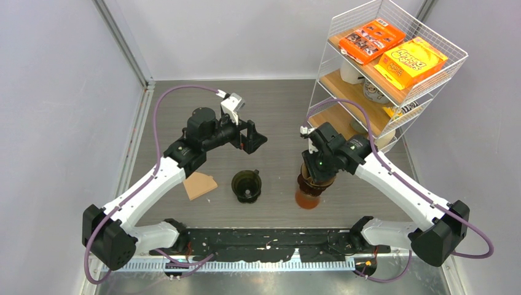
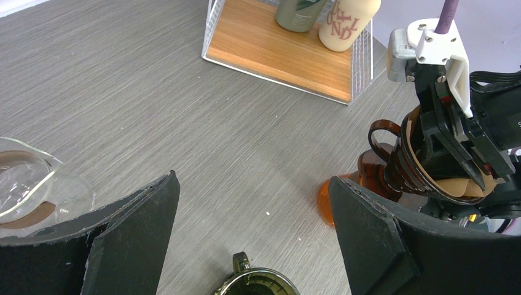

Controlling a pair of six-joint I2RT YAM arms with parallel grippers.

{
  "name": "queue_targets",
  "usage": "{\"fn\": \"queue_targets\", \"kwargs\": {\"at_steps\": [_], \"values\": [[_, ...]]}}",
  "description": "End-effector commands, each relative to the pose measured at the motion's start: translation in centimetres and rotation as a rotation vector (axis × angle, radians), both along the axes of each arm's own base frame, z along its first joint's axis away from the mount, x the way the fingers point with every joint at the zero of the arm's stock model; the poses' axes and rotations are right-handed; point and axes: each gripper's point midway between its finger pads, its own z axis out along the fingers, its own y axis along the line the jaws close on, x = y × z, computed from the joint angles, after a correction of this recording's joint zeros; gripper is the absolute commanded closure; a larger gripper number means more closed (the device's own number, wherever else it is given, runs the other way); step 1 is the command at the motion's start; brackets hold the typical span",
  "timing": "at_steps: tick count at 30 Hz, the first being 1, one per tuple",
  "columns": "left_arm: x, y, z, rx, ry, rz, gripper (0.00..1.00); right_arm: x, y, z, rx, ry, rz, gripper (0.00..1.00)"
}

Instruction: Place the coffee filter in the dripper

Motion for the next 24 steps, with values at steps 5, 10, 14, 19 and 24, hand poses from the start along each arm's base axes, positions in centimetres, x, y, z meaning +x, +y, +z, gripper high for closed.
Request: {"fn": "queue_targets", "kwargs": {"at_steps": [5, 10, 14, 19, 24], "values": [[0.1, -0.2, 2.7, -0.046, -0.051, -0.01, 0.0, -0.3, 0.7, 0.9, 0.042, -0.008, 0.015, 0.64], [0.1, -0.3, 2.7, -0.047, -0.052, -0.011, 0.0, 0.1, 0.3, 2.0, 0.032, -0.037, 0.006, 0.63], [0.0, -0.2, 2.8, -0.049, -0.053, -0.013, 0.0, 0.4, 0.1, 3.1, 0.027, -0.062, -0.01, 0.63], [-0.1, -0.1, 3.0, -0.052, -0.058, -0.013, 0.0, 0.5, 0.1, 4.2, 0.034, -0.075, -0.018, 0.63], [-0.2, -0.1, 3.0, -0.052, -0.061, -0.012, 0.01, 0.6, 0.1, 5.1, 0.047, -0.088, -0.021, 0.63]]}}
